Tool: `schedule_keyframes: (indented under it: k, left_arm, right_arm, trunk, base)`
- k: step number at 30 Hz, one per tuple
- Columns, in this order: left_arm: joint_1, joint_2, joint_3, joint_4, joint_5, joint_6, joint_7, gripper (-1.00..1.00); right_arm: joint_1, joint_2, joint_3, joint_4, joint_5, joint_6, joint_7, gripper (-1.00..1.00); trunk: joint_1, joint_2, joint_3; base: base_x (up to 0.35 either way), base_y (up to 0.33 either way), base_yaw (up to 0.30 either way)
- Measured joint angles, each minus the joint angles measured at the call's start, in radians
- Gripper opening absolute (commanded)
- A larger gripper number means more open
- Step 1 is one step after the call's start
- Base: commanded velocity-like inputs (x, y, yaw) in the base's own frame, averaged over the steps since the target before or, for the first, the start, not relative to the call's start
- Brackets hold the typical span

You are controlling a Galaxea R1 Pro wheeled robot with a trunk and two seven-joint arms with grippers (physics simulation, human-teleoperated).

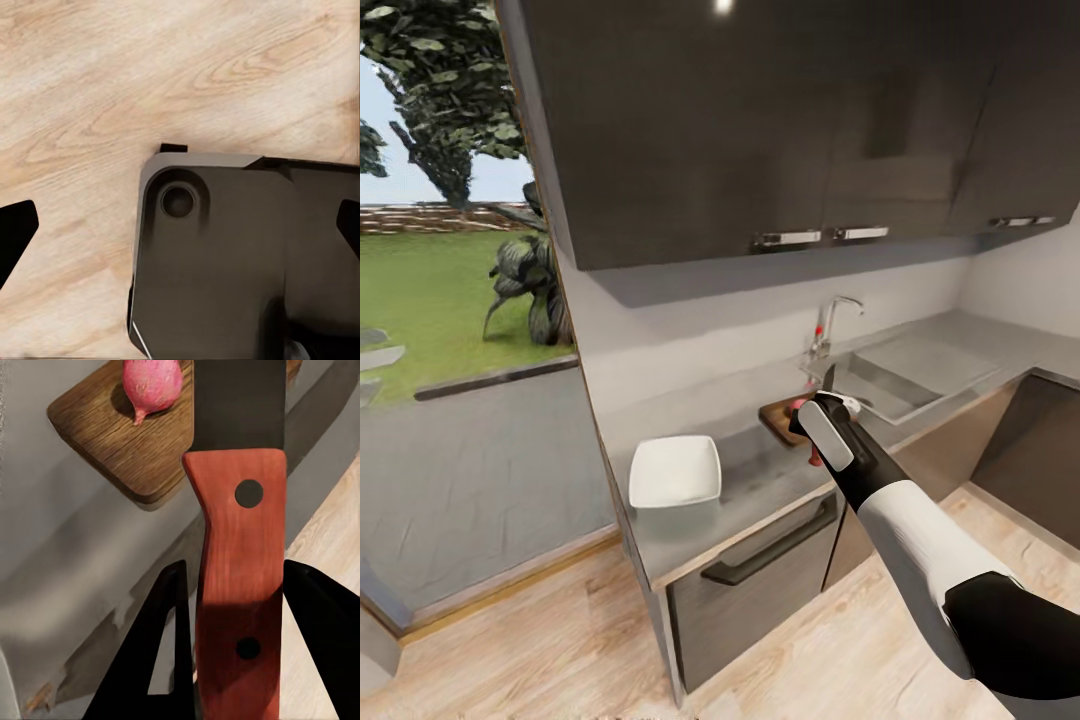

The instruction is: In the kitchen, take the Vidalia onion out of the sink, dice it on the chopping board with the paring knife, put the diced onion into the bowl on the countertop, then place both the paring knife and the chopping board into the sink.

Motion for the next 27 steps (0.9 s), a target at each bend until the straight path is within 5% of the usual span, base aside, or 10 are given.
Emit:
schedule_keyframes:
  k: [27]
  left_arm:
    - [0.0,-0.002,0.0,0.0,-0.001,0.001,0.0,1.0]
  right_arm:
    - [0.0,0.0,0.0,0.0,0.0,0.0,0.0,-1.0]
  trunk:
    - [0.0,0.0,-0.015]
  base:
    - [0.0,-0.319,0.242]
